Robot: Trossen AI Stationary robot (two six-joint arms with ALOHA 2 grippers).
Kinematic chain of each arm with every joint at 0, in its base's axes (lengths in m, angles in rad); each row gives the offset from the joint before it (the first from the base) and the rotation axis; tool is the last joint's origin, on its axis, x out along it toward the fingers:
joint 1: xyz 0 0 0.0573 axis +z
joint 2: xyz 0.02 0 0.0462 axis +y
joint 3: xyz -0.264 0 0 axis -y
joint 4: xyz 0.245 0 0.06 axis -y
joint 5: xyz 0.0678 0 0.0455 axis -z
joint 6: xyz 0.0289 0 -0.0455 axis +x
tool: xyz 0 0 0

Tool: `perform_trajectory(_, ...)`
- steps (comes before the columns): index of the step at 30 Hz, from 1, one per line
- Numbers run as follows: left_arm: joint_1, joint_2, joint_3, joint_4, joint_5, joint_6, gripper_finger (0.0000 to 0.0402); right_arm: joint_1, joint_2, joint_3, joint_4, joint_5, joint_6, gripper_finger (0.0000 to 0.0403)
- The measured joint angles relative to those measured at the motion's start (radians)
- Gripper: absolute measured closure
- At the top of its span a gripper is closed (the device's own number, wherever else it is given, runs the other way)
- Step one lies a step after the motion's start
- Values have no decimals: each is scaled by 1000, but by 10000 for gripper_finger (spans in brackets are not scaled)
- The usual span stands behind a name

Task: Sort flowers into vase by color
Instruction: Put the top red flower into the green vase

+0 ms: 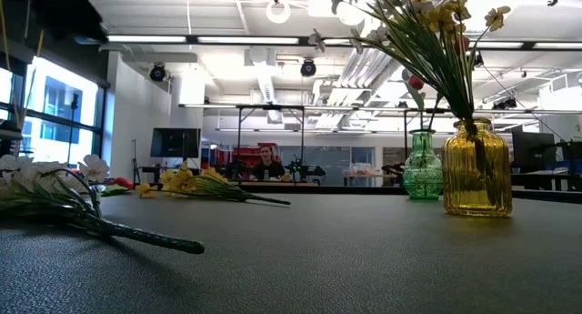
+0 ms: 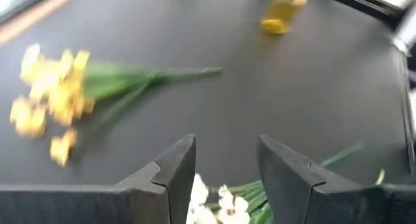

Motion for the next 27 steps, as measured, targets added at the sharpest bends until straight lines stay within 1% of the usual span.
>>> perform_trajectory(2,0,13,0,-56,35,-160,252,-1,57,90,-138,29,101,160)
perform_trajectory(3,0,21,0,-76,59,-198,252,-1,80,131,-220,30,153,160)
perform_trajectory(6,0,45,0,-121,53,-225,252,17,136,220,-444,2,295,160)
perform_trajectory(8,16,52,0,-143,36,-275,252,43,152,230,-532,-16,377,160)
perform_trajectory(11,89,67,0,-148,7,-294,251,98,152,202,-578,-15,440,160)
perform_trajectory(14,151,89,-3,-212,-1,-285,243,161,152,157,-606,28,513,160)
perform_trajectory(17,194,112,-43,-203,-73,-309,224,222,151,109,-616,51,594,160)
perform_trajectory(18,219,120,-62,-192,-64,-305,215,242,150,94,-617,57,620,160)
perform_trajectory(20,296,143,-73,-187,-1,-257,197,285,150,68,-619,82,672,160)
perform_trajectory(22,367,161,-75,-235,67,-244,179,324,150,51,-633,116,731,160)
perform_trajectory(23,395,170,-76,-261,71,-254,171,341,150,47,-644,138,765,160)
perform_trajectory(25,447,193,-76,-261,48,-259,157,371,150,47,-661,196,835,160)
perform_trajectory(27,509,218,-76,-261,44,-235,149,396,149,47,-673,264,879,160)
